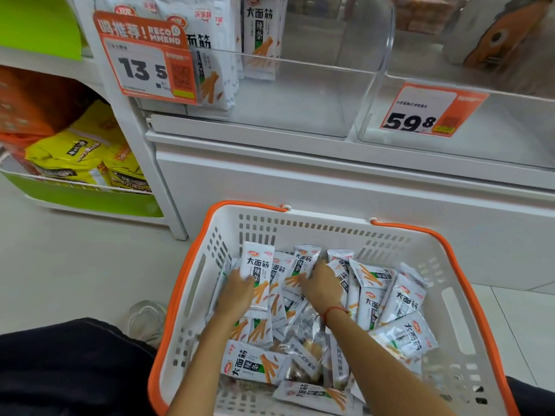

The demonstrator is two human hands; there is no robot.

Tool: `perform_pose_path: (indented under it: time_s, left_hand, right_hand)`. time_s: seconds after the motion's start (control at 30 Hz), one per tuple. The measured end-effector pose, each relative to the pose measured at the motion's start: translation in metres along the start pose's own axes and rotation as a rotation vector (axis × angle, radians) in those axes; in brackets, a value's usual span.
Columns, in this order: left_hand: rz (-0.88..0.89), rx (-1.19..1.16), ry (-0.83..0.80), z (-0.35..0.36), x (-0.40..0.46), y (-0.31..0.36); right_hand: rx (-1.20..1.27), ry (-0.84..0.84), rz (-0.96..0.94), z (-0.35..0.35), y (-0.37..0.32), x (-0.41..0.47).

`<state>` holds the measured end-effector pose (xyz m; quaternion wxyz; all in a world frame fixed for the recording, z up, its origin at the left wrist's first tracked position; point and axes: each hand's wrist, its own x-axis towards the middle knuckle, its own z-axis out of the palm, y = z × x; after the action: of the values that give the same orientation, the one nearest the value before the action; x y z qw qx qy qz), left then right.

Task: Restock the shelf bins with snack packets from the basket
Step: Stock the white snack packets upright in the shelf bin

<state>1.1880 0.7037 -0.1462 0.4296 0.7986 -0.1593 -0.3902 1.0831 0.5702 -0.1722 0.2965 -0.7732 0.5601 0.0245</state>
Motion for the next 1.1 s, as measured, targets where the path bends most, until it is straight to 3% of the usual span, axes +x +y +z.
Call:
perform_pose_path:
  time_s: [0.23,0.33,0.43,0.53,0.67,0.77,0.83,0.9,0.97,1.03,1.1]
  left_hand:
    - [-0.115,-0.130,0.062,-0.003,0.009,-0.014]
    - [-0.131,-0.167,0.028,0.000,0.006,-0.007]
    - [-0.192,-0.276,-0.066,0.005,-0.001,0.004]
    - [-0.192,-0.344,-0.095,0.012,-0.004,0.009]
    - [-0.132,-0.213,0.149,0.006,-0.001,0.004]
    - [-0.077,-0.247,0.245,0.001,-0.002,0.002]
    - [-0.094,-0.299,0.279,0.000,0.000,0.002]
    - [-0.173,-0.343,0.272,0.000,0.004,0.002]
    - [-0.281,-0.496,0.207,0.000,0.006,0.000]
    - [-0.328,-0.630,0.113,-0.002,0.003,0.003]
    - [-0.304,-0.605,0.084,-0.002,-0.001,0.006]
  right_hand:
    - [0.263,-0.040,-0.040,-0.016,-0.005,-0.006]
    - [0.503,-0.035,-0.069,-0.035,0.002,-0.022]
    - [0.794,-0.327,-0.062,-0.042,0.000,-0.036]
    - [0.730,-0.452,-0.177,-0.027,-0.013,-0.046]
    - [0.597,-0.418,-0.367,-0.007,-0.032,-0.058]
    - [0.665,-0.243,-0.178,-0.003,-0.037,-0.047]
    - [0.435,-0.057,-0.070,0.003,-0.031,-0.025]
    - [0.126,-0.107,-0.064,0.011,-0.025,-0.012]
    - [-0.023,-0.182,-0.078,0.023,-0.023,-0.002]
    - [-0.043,-0.163,-0.087,0.028,-0.025,0.003]
    - [0.034,-0.162,-0.087,0.027,-0.029,0.004]
